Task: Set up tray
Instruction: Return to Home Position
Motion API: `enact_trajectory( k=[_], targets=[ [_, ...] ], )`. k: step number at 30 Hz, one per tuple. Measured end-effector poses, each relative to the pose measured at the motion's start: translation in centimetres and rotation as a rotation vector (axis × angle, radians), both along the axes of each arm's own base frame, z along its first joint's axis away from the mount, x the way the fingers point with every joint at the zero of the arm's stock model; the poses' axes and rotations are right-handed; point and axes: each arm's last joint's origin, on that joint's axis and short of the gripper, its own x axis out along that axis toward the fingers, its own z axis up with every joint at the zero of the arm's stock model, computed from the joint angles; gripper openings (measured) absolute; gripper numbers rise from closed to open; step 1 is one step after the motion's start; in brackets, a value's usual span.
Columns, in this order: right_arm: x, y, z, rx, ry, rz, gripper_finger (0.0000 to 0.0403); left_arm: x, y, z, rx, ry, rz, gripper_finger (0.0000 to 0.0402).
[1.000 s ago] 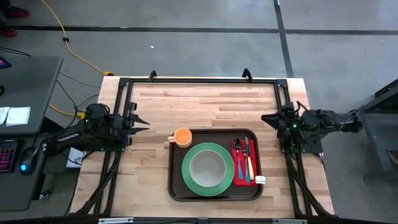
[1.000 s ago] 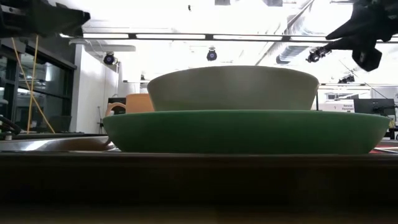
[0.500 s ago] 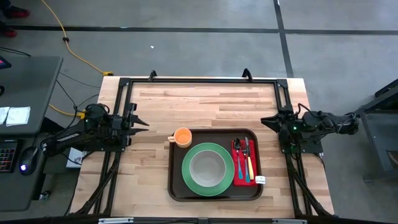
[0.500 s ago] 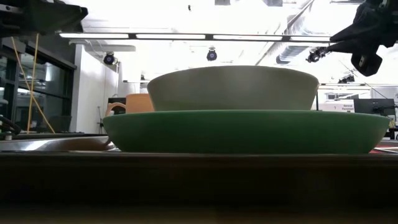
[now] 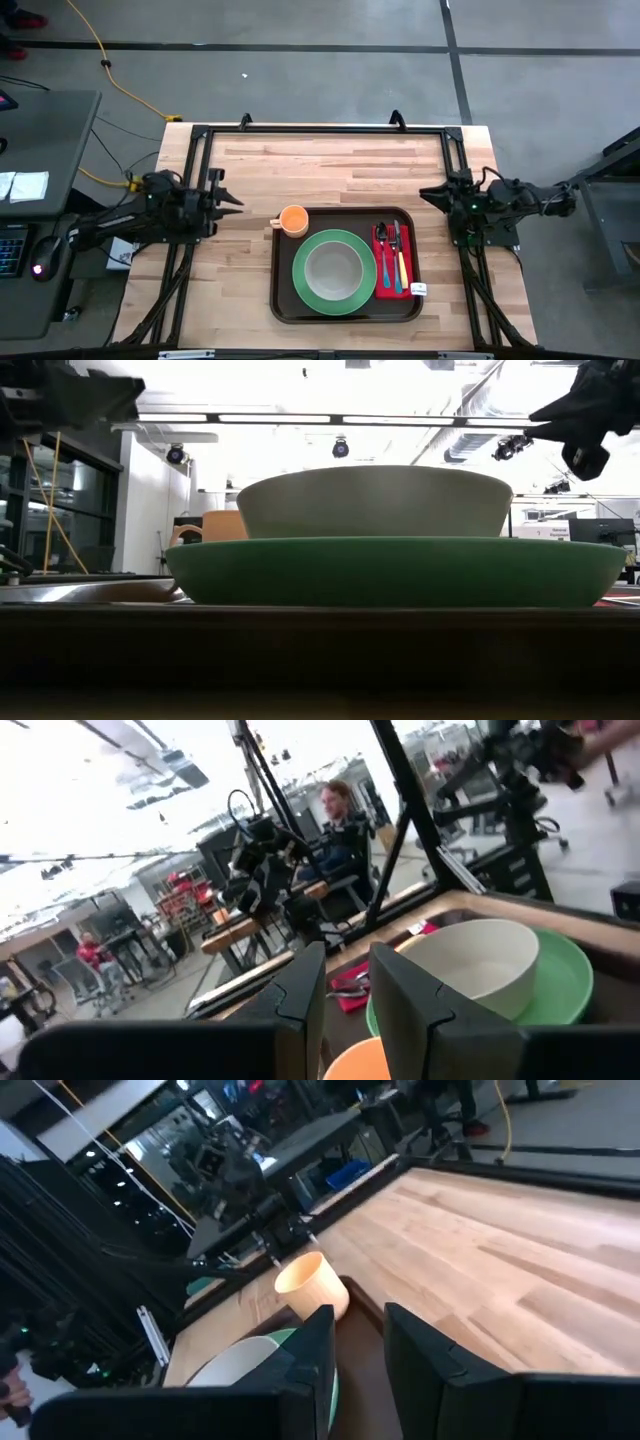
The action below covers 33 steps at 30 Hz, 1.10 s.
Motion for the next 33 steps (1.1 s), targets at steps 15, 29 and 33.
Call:
enact_trajectory(
  k=[15,29,33],
  targets=[
    [2.4,0.5,-4.9,0.049,-0.029,0.017,0.0067,0.5,0.3,-1.3,-0.139,0.006,0.044,0.0113],
    [2.6,0.6,-5.1,-0.080,-0.030,0.040,0.0067,0.6,0.2,-2.0,-0.124,-0.006,-0.005,0.0113],
    [2.6,0.6,-5.2,-0.106,-0.020,0.054,0.0067,0.6,0.2,-2.0,-0.138,-0.005,-0.009,0.0113]
  ],
)
